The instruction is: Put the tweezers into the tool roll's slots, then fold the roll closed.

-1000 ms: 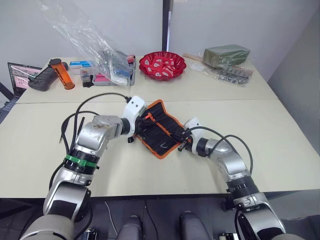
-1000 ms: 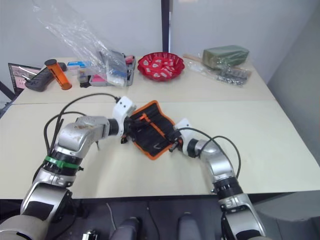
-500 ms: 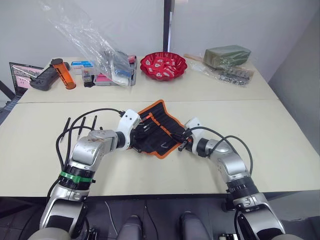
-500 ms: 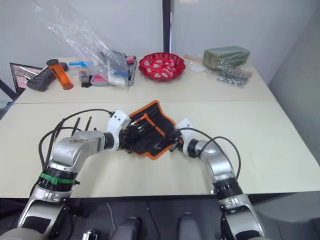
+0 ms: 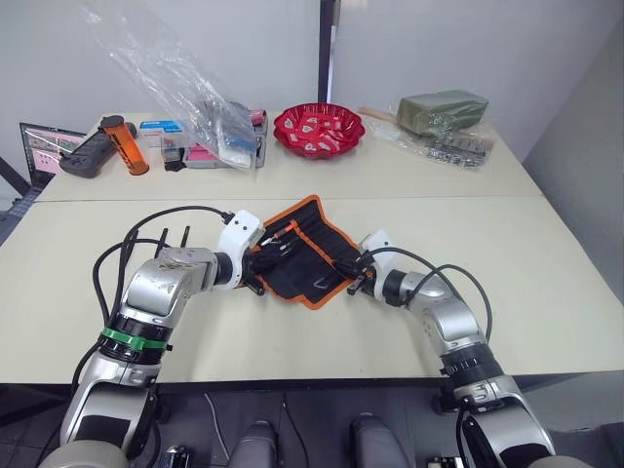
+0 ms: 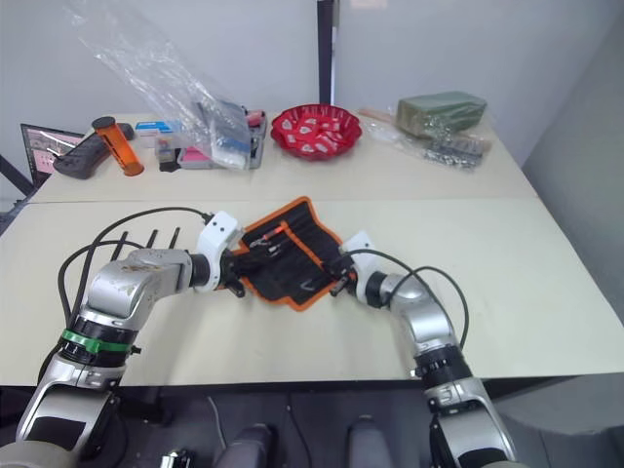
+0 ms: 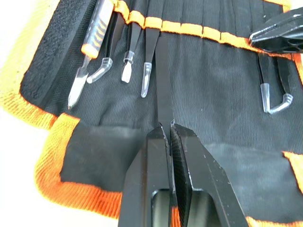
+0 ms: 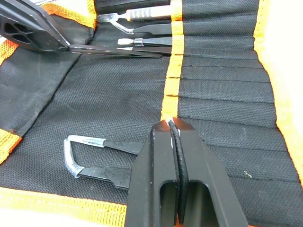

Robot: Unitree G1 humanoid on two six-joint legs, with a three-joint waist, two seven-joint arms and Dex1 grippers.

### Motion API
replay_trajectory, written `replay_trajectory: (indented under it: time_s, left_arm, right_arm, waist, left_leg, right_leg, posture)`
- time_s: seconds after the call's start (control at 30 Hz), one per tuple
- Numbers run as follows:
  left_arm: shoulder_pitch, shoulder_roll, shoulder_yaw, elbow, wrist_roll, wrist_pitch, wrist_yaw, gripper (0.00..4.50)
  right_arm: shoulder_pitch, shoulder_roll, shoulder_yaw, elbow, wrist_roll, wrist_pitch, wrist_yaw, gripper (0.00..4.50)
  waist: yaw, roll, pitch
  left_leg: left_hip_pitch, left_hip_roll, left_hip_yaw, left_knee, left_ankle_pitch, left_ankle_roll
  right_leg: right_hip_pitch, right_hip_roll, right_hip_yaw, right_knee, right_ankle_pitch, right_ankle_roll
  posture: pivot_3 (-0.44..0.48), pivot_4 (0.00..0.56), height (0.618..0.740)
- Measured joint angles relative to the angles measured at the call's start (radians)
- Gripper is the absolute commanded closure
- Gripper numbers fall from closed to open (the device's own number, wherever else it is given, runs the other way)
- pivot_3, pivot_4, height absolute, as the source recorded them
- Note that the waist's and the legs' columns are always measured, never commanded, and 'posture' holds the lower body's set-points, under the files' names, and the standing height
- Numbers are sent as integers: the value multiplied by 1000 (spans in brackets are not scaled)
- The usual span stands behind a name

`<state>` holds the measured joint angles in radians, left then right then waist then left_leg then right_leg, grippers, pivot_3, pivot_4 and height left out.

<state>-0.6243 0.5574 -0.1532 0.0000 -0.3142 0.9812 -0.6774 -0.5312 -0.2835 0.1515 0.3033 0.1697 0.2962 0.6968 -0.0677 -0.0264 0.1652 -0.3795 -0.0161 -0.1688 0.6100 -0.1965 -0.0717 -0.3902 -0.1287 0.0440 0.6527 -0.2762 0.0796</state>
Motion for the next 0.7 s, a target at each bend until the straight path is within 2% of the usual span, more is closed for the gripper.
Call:
replay_trajectory:
  time_s: [0.47, 0.7]
  left_arm:
    - [-75, -15, -66, 121, 44, -67, -55, 4500]
    - [-76, -15, -82, 121, 59, -73, -89, 4500]
  right_arm:
    - [-11, 0, 1, 16, -1, 0, 5, 4479]
    - [-12, 1, 1, 16, -1, 0, 5, 4479]
  waist:
    - [0, 0, 0]
    - [0, 0, 0]
  left_leg:
    - [0, 0, 0, 0, 0, 0]
    - [0, 0, 0, 0, 0, 0]
  right_leg:
    - [1, 0, 0, -3, 0, 0]
    - [1, 0, 0, -3, 0, 0]
  posture:
    - [0, 150, 740]
    - [0, 150, 740]
